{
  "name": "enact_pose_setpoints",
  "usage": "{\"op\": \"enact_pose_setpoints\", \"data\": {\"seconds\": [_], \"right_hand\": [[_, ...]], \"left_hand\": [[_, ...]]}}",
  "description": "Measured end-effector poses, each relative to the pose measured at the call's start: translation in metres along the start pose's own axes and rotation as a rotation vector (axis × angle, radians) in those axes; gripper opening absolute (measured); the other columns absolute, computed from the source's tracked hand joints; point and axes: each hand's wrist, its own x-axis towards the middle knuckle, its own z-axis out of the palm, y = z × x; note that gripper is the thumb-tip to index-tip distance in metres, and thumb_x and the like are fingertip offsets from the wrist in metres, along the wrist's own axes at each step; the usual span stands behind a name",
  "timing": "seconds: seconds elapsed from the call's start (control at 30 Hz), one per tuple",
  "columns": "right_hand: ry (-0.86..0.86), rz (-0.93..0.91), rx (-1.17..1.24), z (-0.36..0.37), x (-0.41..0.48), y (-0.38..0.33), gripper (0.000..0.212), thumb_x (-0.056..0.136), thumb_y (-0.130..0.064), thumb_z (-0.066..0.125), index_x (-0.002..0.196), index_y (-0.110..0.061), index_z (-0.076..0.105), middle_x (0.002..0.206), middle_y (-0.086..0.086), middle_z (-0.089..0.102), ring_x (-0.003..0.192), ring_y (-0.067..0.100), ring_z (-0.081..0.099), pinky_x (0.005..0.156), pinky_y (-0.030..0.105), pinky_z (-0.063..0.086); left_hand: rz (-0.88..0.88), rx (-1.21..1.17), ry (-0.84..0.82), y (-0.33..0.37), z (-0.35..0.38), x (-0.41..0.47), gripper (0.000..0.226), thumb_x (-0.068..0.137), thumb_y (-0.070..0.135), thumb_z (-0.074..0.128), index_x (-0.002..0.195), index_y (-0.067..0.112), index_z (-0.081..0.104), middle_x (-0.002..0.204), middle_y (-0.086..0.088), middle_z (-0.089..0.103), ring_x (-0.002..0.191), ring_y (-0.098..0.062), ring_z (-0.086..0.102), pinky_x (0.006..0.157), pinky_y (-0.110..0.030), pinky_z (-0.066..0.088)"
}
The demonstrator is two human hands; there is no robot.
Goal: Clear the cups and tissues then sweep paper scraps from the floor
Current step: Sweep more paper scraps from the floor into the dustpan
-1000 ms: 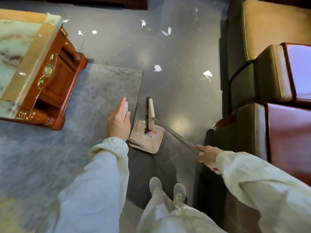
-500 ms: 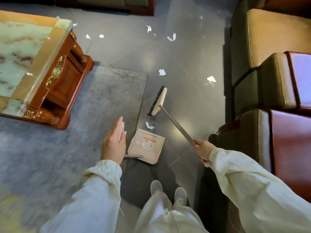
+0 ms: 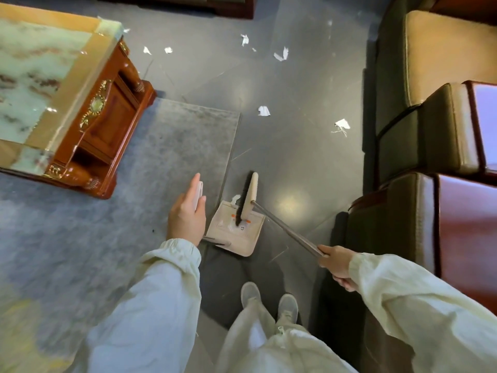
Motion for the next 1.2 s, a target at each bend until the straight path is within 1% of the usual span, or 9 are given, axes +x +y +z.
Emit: {"op": "enact_pose_setpoints", "data": {"seconds": [0.27, 0.37, 0.5, 0.63, 0.8, 0.87, 0.93, 1.0, 1.2], "right_hand": [[0.085, -0.075, -0.07, -0.014, -0.03, 0.0, 0.038, 0.103, -0.027, 0.034, 0.141, -0.035, 0.033, 0.074, -0.007, 0.044, 0.052, 0.007, 0.043, 0.036, 0.013, 0.034], [0.092, -0.089, -0.049, -0.017, -0.021, -0.016, 0.022, 0.104, -0.025, 0.032, 0.118, -0.032, 0.047, 0.087, -0.005, 0.05, 0.063, 0.009, 0.049, 0.057, 0.021, 0.045], [0.212, -0.173, -0.085, -0.012, 0.016, -0.045, 0.047, 0.099, -0.017, 0.037, 0.146, -0.015, 0.032, 0.114, 0.005, 0.05, 0.07, 0.011, 0.045, 0.064, 0.02, 0.037], [0.177, -0.126, -0.108, 0.005, 0.047, -0.074, 0.047, 0.098, -0.014, 0.04, 0.144, -0.017, 0.033, 0.132, 0.013, 0.052, 0.117, 0.029, 0.055, 0.098, 0.034, 0.045], [0.125, -0.098, -0.21, 0.038, 0.027, -0.05, 0.04, 0.101, -0.026, 0.039, 0.141, -0.024, 0.039, 0.129, 0.004, 0.054, 0.114, 0.022, 0.058, 0.091, 0.027, 0.046], [0.062, -0.095, -0.224, 0.031, 0.011, -0.032, 0.038, 0.101, -0.028, 0.038, 0.14, -0.027, 0.039, 0.113, 0.002, 0.058, 0.096, 0.018, 0.061, 0.079, 0.024, 0.048], [-0.02, -0.023, -0.009, 0.009, -0.004, -0.021, 0.034, 0.101, -0.031, 0.039, 0.135, -0.032, 0.041, 0.082, 0.001, 0.053, 0.064, 0.012, 0.052, 0.054, 0.019, 0.046], [-0.083, 0.067, 0.209, -0.011, -0.019, -0.013, 0.03, 0.099, -0.036, 0.042, 0.129, -0.036, 0.046, 0.068, 0.002, 0.046, 0.05, 0.01, 0.039, 0.038, 0.014, 0.034], [0.145, -0.208, 0.043, -0.024, -0.041, 0.002, 0.05, 0.097, -0.023, 0.042, 0.147, -0.022, 0.032, 0.07, -0.013, 0.034, 0.056, 0.002, 0.035, 0.05, 0.014, 0.031]], "left_hand": [[-0.018, 0.008, -0.023, 0.01, -0.004, -0.011, 0.049, 0.094, 0.009, 0.054, 0.142, 0.019, 0.044, 0.108, -0.021, 0.064, 0.097, -0.037, 0.061, 0.082, -0.041, 0.05], [-0.043, 0.022, -0.03, 0.007, -0.007, -0.019, 0.049, 0.095, 0.011, 0.053, 0.142, 0.023, 0.042, 0.102, -0.02, 0.063, 0.092, -0.037, 0.06, 0.079, -0.044, 0.052], [0.02, 0.044, 0.004, -0.004, -0.01, -0.026, 0.05, 0.093, 0.007, 0.056, 0.14, 0.02, 0.046, 0.1, -0.018, 0.064, 0.088, -0.034, 0.061, 0.073, -0.033, 0.046], [0.051, 0.045, 0.044, -0.009, -0.006, -0.021, 0.049, 0.09, 0.005, 0.06, 0.136, 0.017, 0.05, 0.091, -0.016, 0.064, 0.08, -0.033, 0.062, 0.071, -0.031, 0.043], [0.031, 0.017, 0.035, -0.011, -0.006, -0.015, 0.047, 0.09, 0.004, 0.06, 0.135, 0.014, 0.052, 0.105, -0.019, 0.066, 0.092, -0.035, 0.064, 0.079, -0.036, 0.048], [0.011, -0.004, 0.013, -0.01, -0.007, -0.015, 0.048, 0.09, 0.004, 0.06, 0.136, 0.015, 0.051, 0.109, -0.02, 0.065, 0.096, -0.036, 0.063, 0.082, -0.039, 0.05], [0.007, -0.023, -0.001, -0.007, -0.007, -0.015, 0.048, 0.091, 0.004, 0.059, 0.137, 0.015, 0.05, 0.111, -0.02, 0.065, 0.098, -0.036, 0.063, 0.084, -0.039, 0.049], [-0.003, -0.037, -0.012, -0.004, -0.006, -0.013, 0.048, 0.091, 0.004, 0.059, 0.137, 0.016, 0.05, 0.113, -0.02, 0.065, 0.101, -0.035, 0.062, 0.086, -0.037, 0.047], [-0.008, -0.092, -0.019, 0.02, 0.0, -0.003, 0.048, 0.091, 0.007, 0.058, 0.137, 0.021, 0.051, 0.115, -0.019, 0.064, 0.103, -0.036, 0.061, 0.089, -0.04, 0.048]]}}
